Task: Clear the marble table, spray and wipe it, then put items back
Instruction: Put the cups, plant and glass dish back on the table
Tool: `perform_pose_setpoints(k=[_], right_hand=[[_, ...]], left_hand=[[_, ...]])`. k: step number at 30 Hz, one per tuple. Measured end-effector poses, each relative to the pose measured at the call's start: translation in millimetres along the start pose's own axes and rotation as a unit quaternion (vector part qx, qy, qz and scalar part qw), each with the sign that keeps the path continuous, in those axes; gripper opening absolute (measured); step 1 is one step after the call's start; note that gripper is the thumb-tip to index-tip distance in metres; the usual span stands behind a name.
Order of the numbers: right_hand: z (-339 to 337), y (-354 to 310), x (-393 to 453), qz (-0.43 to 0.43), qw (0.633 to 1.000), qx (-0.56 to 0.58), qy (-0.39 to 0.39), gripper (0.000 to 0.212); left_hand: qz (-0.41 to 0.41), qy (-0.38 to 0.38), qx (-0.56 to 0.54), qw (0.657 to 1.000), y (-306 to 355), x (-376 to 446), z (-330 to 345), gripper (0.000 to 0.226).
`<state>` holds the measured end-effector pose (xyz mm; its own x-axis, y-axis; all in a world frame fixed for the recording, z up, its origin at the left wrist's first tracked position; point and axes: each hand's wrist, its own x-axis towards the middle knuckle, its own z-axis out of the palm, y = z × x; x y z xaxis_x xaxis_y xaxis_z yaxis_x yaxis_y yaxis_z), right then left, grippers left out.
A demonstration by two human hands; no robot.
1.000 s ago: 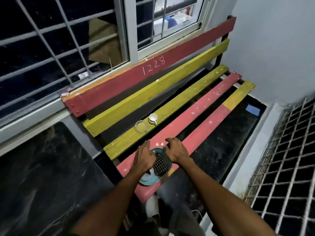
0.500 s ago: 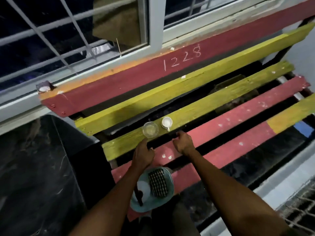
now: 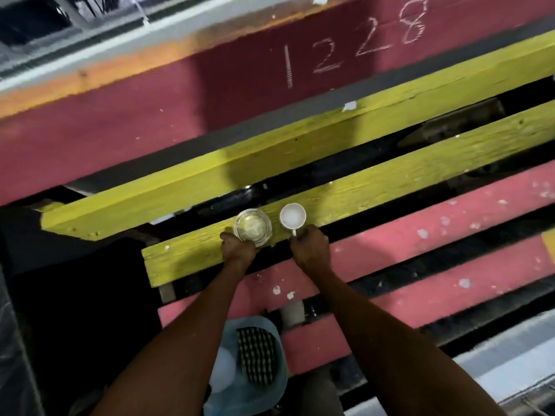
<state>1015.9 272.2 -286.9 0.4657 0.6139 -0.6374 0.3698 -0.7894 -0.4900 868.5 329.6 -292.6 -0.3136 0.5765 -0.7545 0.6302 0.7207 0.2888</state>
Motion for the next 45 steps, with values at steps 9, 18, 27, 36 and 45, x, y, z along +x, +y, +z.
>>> perform_pose_setpoints(k=[9, 18, 27, 36, 45], right_hand=[[15, 7, 13, -0.05, 0.998, 0.002, 0.044, 0.02], [2, -1, -8, -0.084, 0.993, 0.029, 0.076, 0.017], [-14, -55, -85, -0.175, 0.978, -0.015, 0.116, 0.018], [13, -120, -227, -0.264, 0.952, 0.008, 0.156, 0.032], [103, -188, -414, -0.339, 0.927, 0.011, 0.159, 0.021]], left_hand=[[-0.053, 0.051, -0.039, 0.997, -3, 28, 10, 0.046], [-0.072, 0.041, -0.188, 0.979, -14, -3, -10, 0.016], [-0.032, 0.055, -0.271, 0.96, -39, -64, -77, 0.02], [0.09, 0.106, -0.366, 0.92, -96, -138, -207, 0.027], [0.149, 0.119, -0.43, 0.882, -265, -210, -364, 0.008]])
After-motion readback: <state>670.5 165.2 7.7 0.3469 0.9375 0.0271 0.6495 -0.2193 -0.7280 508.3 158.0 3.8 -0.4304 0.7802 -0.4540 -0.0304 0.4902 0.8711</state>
